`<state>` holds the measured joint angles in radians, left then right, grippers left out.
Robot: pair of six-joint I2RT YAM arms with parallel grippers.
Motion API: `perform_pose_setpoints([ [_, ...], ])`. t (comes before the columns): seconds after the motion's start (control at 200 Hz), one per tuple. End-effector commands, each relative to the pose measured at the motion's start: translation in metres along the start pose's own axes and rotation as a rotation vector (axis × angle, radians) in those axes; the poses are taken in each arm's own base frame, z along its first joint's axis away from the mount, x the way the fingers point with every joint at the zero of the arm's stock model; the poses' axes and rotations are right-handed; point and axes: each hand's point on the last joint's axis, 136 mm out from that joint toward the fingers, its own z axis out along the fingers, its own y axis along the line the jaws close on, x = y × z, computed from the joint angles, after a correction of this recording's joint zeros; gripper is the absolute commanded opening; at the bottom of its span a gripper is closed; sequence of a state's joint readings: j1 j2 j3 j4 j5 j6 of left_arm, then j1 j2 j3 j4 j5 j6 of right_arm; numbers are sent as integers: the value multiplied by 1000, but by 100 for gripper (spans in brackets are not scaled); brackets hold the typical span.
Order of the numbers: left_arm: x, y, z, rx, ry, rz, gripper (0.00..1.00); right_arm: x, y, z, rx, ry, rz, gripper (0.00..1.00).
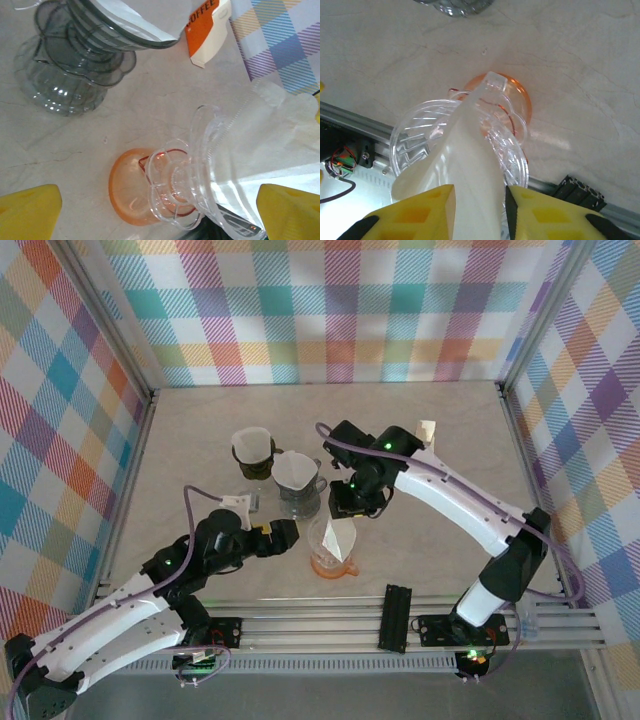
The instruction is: Place the coffee filter in the dripper
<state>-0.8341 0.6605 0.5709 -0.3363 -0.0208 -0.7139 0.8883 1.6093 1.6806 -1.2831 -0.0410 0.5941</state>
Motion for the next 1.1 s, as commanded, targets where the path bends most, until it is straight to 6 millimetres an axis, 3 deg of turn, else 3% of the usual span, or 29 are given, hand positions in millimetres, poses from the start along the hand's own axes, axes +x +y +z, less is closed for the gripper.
perform_pose_setpoints([
  [0.0, -18, -32, -5, 121, -34, -1, 100, 3, 1, -12, -3, -82, -17, 38],
  [0.155, -19, -42, -6, 156, -20, 0, 100, 7, 2, -17, 5, -165, -47, 39],
  [0.33, -17, -47, -4, 180, -2, -3, 100, 10, 7, -10, 37, -183, -108, 17],
  [0.525, -13, -46, 0, 178, 17, -13, 100, 7, 13, -8, 93, -199, -181, 14],
  [0.815, -6, -41, 16, 156, 48, -10, 98, 9, 7, 6, 189, -192, -247, 13],
  [1.015, -8, -42, 17, 166, 37, -22, 100, 9, 3, 11, 249, -196, -289, 0],
  [1.095, -8, -42, 16, 164, 35, -20, 100, 5, 1, 5, 272, -216, -307, 0],
])
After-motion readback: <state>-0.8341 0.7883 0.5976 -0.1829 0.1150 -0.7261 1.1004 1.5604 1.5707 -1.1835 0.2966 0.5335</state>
